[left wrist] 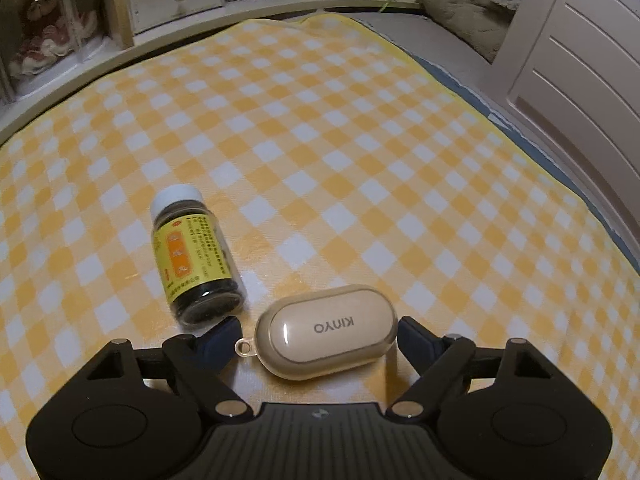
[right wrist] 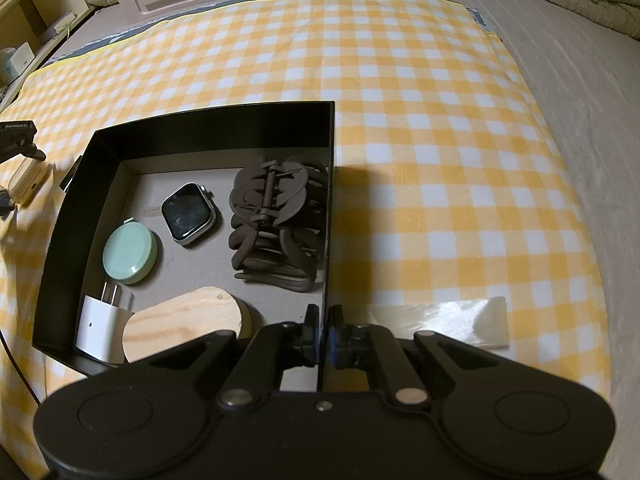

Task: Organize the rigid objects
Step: 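Move the left tool to the beige KINYO earbud case and grasp it, then carry the earbud case with the left tool down into the box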

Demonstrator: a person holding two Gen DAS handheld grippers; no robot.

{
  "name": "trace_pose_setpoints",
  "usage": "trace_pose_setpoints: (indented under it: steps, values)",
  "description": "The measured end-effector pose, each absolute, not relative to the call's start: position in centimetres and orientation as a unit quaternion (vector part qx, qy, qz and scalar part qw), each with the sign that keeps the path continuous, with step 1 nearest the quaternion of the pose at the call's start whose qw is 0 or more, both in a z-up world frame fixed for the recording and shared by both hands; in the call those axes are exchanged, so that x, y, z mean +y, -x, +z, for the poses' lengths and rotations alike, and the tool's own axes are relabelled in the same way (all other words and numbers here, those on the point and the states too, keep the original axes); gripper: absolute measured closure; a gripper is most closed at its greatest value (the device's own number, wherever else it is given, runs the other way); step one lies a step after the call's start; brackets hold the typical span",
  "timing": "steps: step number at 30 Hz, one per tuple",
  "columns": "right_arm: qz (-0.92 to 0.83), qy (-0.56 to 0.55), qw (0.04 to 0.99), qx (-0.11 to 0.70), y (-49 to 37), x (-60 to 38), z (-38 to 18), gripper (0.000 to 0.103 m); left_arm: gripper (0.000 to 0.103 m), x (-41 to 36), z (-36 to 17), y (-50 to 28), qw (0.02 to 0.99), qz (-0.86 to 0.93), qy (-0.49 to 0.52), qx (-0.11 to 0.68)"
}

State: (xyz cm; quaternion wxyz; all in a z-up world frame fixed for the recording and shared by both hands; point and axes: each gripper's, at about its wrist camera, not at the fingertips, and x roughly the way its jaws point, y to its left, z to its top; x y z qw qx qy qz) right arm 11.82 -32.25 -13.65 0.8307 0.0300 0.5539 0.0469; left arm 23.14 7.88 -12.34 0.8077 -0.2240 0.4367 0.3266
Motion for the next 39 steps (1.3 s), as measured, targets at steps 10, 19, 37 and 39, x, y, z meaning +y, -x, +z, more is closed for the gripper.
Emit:
trace_pose_setpoints:
  steps: [10,19,37,39]
  values:
    - [0.046,-0.027,0.831,0.554,-11.8,-32.2,-13.7,0.098,0.019,7.1,-10.7,-22.9,0.833,0.256,0.222,0.437]
    - [0.046,-0.027,0.831,0.554,-11.9,-32.3,-13.7,0.098,0.019,1.3,-4.7,-21.3,0.899,0.089,0.149,0.401]
    - [0.047,-0.025,0.831,0.554,-11.9,-32.3,-13.7,0.098,0.019,-12.2,-5.3,-13.3,0.847,-0.151,0.149,0.487]
    - [0.047,-0.024,0.831,0.553,-11.9,-32.3,-13.7,0.098,0.019,-13.4,-6.0,-13.0,0.848,-0.150,0.132,0.490]
